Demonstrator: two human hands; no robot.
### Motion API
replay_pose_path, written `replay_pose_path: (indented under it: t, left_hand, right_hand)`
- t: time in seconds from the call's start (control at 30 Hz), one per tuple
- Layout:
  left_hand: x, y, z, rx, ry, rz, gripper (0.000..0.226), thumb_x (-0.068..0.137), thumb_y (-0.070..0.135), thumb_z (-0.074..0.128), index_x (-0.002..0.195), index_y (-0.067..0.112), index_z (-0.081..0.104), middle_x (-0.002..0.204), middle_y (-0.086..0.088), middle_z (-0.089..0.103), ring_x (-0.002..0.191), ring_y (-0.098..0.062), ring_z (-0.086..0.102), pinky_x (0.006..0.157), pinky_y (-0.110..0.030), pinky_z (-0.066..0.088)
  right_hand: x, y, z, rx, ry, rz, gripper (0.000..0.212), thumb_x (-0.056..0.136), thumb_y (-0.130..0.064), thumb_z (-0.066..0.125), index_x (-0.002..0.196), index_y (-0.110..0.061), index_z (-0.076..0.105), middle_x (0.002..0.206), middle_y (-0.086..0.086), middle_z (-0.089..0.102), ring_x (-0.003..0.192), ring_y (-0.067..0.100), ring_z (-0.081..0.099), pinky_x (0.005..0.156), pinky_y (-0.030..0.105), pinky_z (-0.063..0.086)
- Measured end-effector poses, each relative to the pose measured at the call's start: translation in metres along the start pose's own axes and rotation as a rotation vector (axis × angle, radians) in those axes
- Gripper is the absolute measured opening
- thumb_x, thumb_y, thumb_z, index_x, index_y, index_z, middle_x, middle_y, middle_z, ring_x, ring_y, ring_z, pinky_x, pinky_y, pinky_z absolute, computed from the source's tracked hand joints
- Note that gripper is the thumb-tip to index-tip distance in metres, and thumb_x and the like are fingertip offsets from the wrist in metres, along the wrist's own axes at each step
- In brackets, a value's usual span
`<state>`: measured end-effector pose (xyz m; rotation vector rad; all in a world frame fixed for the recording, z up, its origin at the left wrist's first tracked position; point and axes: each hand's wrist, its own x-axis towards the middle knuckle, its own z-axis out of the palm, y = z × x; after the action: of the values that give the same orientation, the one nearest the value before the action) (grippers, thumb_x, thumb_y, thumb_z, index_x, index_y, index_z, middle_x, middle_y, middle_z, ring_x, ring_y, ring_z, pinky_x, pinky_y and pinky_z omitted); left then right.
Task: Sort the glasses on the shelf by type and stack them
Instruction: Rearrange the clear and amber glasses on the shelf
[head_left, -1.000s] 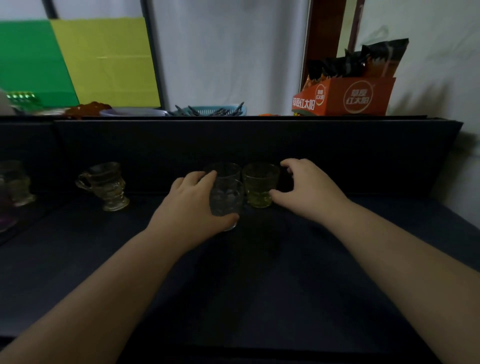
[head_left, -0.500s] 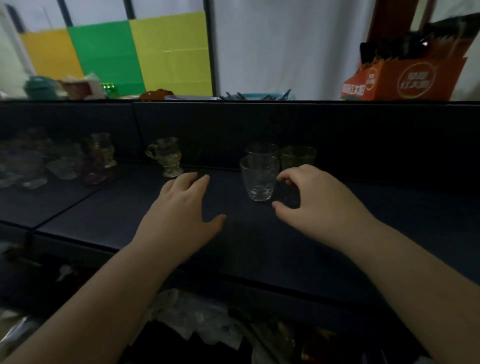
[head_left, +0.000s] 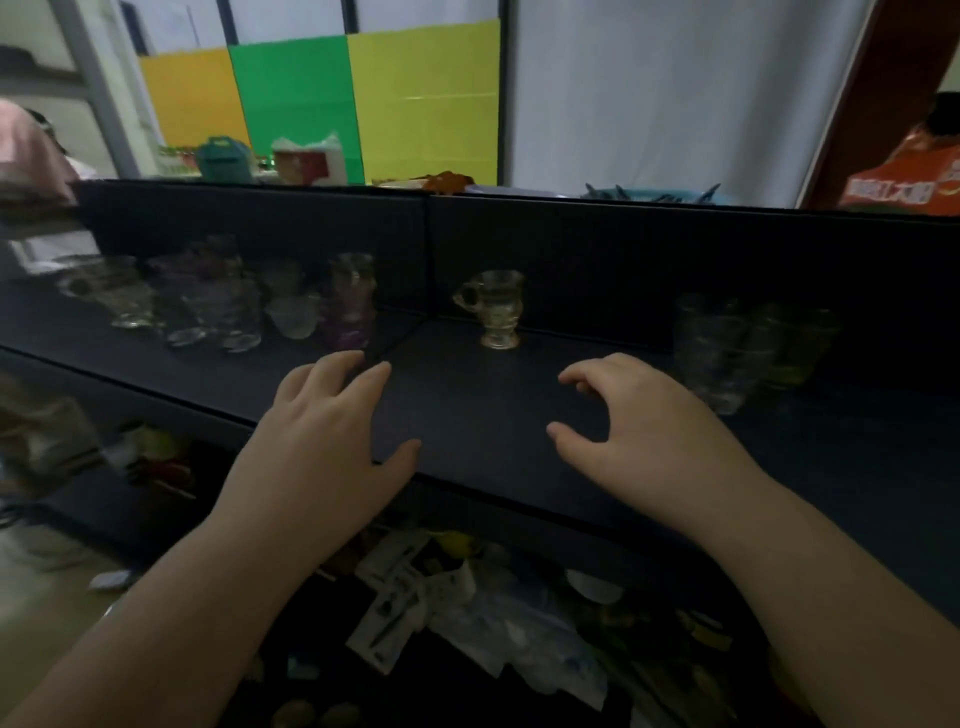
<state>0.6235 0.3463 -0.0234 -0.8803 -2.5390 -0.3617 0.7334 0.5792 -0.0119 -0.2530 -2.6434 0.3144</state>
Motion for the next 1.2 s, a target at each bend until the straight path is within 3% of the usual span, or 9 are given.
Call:
replay_pose_path:
  t: [0.33, 0.47, 0.63, 1.03, 1.2]
  left_hand:
    - [-0.012, -0.166, -0.019, -0.019, 0.009, -0.059, 0.081, 0.083, 0.061, 0.056, 0.150, 0.024, 0.031, 0.152, 0.003, 0.030, 0.139, -0.021, 0.019, 0.110, -0.035, 0.026]
    - [-0.004, -0.212, -0.016, -0.037, 0.013, -0.081, 0.081, 0.082, 0.063, 0.055, 0.150, 0.026, 0.030, 0.152, 0.004, 0.030, 0.140, -0.021, 0.019, 0.111, -0.035, 0.025]
    - [0.016, -0.249, -0.007, -0.058, 0.043, -0.067, 0.079, 0.083, 0.061, 0.055, 0.149, 0.027, 0.031, 0.150, 0.006, 0.032, 0.138, -0.019, 0.022, 0.110, -0.034, 0.028]
    - [0.099, -0.374, 0.005, -0.062, 0.094, -0.104, 0.075, 0.079, 0.053, 0.064, 0.145, 0.027, 0.040, 0.145, 0.005, 0.040, 0.133, -0.022, 0.029, 0.108, -0.037, 0.029]
    - [0.125, -0.424, 0.020, -0.108, 0.076, -0.058, 0.078, 0.080, 0.056, 0.061, 0.148, 0.028, 0.035, 0.149, 0.008, 0.034, 0.138, -0.017, 0.023, 0.109, -0.034, 0.028]
  right_hand:
    - [0.055, -0.131, 0.077, 0.022, -0.015, -0.036, 0.049, 0.088, -0.053, 0.061, 0.134, -0.035, 0.051, 0.122, -0.018, 0.050, 0.114, 0.002, 0.049, 0.088, 0.024, 0.044]
    - [0.089, -0.166, 0.096, -0.016, -0.048, -0.089, 0.048, 0.089, -0.053, 0.059, 0.132, -0.034, 0.053, 0.121, -0.016, 0.051, 0.110, 0.003, 0.049, 0.084, 0.023, 0.043]
    - [0.136, -0.199, 0.117, -0.022, -0.012, -0.165, 0.048, 0.088, -0.052, 0.060, 0.131, -0.031, 0.055, 0.120, -0.013, 0.054, 0.110, 0.006, 0.052, 0.090, 0.029, 0.049]
    - [0.240, -0.272, 0.172, 0.045, 0.008, -0.218, 0.047, 0.088, -0.050, 0.061, 0.131, -0.032, 0.055, 0.116, -0.018, 0.053, 0.109, 0.001, 0.052, 0.091, 0.027, 0.049]
    - [0.273, -0.312, 0.190, 0.059, 0.045, -0.195, 0.039, 0.087, -0.048, 0.062, 0.124, -0.034, 0.058, 0.110, -0.020, 0.053, 0.103, 0.000, 0.052, 0.087, 0.025, 0.049]
